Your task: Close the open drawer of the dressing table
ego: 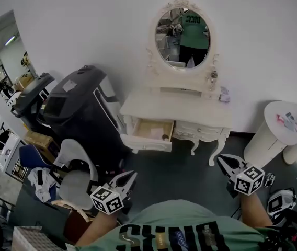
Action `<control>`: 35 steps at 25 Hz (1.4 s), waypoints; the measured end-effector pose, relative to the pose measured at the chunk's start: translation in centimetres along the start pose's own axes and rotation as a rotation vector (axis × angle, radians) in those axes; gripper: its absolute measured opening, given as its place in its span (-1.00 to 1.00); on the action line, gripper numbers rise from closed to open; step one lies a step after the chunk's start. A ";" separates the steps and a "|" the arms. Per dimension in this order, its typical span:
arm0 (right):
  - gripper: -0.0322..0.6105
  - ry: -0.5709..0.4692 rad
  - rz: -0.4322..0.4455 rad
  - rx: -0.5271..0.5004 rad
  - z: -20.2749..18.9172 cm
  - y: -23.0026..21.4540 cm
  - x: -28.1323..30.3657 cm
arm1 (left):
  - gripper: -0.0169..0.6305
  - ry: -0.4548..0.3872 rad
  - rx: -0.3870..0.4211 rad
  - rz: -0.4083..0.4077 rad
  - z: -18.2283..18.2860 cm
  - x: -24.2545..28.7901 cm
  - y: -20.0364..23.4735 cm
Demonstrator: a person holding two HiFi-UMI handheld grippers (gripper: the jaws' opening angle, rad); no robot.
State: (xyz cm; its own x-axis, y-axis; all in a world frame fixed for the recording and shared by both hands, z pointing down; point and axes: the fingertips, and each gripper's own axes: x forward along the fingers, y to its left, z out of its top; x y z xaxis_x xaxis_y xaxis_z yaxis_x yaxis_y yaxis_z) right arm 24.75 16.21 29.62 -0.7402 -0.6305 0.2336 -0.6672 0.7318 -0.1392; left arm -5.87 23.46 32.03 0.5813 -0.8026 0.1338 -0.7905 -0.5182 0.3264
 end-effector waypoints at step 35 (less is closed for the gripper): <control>-0.87 0.005 -0.275 0.059 5.5 -3.2 20.3 | -0.94 0.124 0.042 -0.381 9.1 15.0 22.8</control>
State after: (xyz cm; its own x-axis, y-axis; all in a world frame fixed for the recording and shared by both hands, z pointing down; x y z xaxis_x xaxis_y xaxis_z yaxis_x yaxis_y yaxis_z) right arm 11.38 -0.38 29.52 -0.5302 -0.8021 0.2749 -0.8469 0.5168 -0.1255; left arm -16.88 -3.06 32.99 0.8512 -0.5101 0.1233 -0.5195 -0.7856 0.3362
